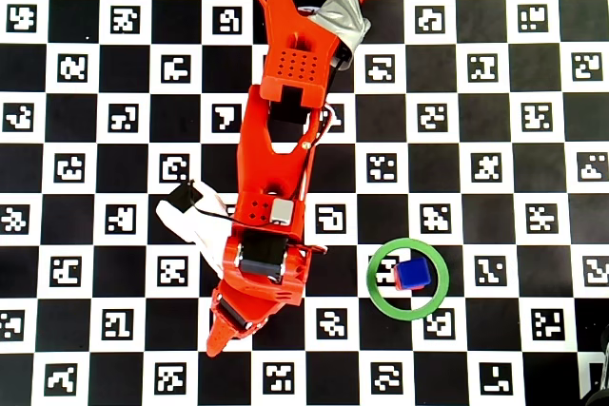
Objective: Grab the red cube then put it in the green circle then put the blue cube on top and finally the orange cube on top
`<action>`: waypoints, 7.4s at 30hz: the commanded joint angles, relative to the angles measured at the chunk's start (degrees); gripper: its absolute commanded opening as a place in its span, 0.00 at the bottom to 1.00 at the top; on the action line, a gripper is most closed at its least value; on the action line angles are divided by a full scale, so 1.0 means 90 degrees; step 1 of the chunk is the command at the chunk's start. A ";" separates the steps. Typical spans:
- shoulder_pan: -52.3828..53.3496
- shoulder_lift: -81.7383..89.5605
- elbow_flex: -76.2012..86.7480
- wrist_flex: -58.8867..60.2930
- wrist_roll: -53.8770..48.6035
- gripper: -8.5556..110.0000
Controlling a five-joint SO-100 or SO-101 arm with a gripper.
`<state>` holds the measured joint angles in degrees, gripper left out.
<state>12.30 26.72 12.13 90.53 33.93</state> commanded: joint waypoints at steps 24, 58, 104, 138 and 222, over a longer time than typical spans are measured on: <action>0.0234 -0.0166 -0.0566 -0.0430 0.0186 0.43; -0.0107 0.1895 0.0586 0.0176 -0.0977 0.17; -0.3291 0.4258 0.3418 -0.0332 -0.3154 0.16; -0.3281 0.4121 0.3799 -0.0547 -0.3018 0.17; -0.1289 1.7930 1.8359 -0.2080 -1.1553 0.02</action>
<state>1.23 186.15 177.10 70.49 -68.20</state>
